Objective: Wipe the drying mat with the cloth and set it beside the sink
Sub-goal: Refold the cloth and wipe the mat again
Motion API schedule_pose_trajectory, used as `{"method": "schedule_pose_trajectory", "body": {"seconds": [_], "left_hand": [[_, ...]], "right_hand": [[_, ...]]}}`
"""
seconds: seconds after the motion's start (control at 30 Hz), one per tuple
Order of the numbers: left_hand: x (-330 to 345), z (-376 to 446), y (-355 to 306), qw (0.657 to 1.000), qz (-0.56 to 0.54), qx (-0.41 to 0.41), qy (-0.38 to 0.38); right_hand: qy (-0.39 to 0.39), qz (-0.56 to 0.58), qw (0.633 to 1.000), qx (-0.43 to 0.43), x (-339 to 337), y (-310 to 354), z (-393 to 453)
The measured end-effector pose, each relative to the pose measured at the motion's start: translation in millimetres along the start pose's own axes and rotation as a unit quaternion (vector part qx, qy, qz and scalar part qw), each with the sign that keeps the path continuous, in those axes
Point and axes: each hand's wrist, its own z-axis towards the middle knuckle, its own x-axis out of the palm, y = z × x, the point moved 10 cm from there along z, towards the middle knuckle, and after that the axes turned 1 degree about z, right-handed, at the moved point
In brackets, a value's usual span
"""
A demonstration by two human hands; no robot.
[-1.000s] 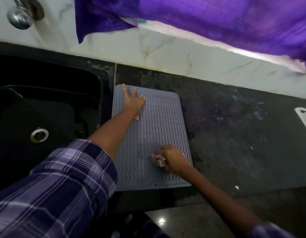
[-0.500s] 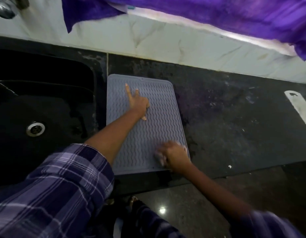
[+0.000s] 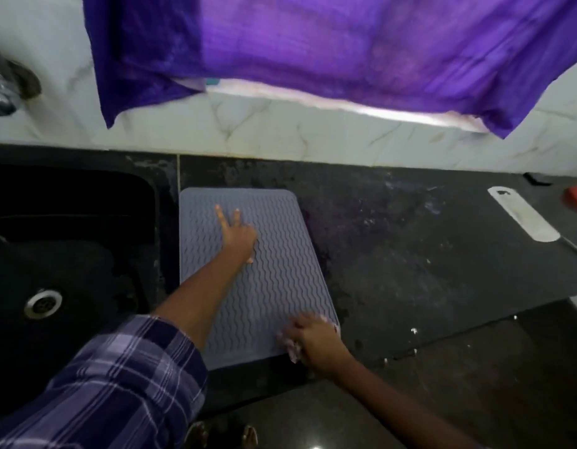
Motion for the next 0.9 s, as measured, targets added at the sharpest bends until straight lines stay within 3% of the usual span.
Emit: {"method": "schedule_pose_trajectory", "body": {"seconds": [0.07, 0.17, 0.3, 0.43, 0.57, 0.7, 0.77, 0.83, 0.9], "left_hand": [[-0.1, 1.0, -3.0, 1.000, -0.008, 0.009, 0.014], [-11.5, 14.4, 0.0, 0.998, -0.063, 0.015, 0.011], [-37.0, 46.0, 7.3, 0.997, -0.069, -0.005, -0.014], [-38.3, 85.7, 8.6, 1.000, 0.021, -0.023, 0.004], [-34.8, 100.1, 16.3, 0.998, 0.042, -0.023, 0.034], [-39.0, 96.8, 15.5, 0.999, 0.026, -0.018, 0.028], [-41.1, 95.2, 15.4, 0.999, 0.026, -0.023, 0.031], [-43.4, 93.8, 14.5, 0.998, 0.032, -0.030, 0.033], [-43.4, 95.2, 12.6, 0.998, 0.032, -0.042, 0.029]], "right_hand": [[0.064, 0.041, 0.996, 0.034, -17.3, -24.1, 14.5], [-0.023, 0.107, 0.990, 0.090, -98.3, -68.3, 68.6], [-0.110, 0.047, 0.989, 0.091, -180.2, -100.3, 159.4], [-0.171, -0.055, 0.982, 0.064, -204.3, -111.8, 245.5], [-0.140, -0.066, 0.985, 0.072, -167.6, -114.1, 278.8], [-0.107, -0.068, 0.992, 0.030, -125.2, -115.7, 216.0], [-0.019, -0.083, 0.996, -0.031, -107.2, -103.1, 180.7], [0.082, -0.031, 0.996, -0.009, -119.0, -110.2, 179.2], [0.063, -0.040, 0.997, -0.017, -159.3, -107.7, 208.5]]}}
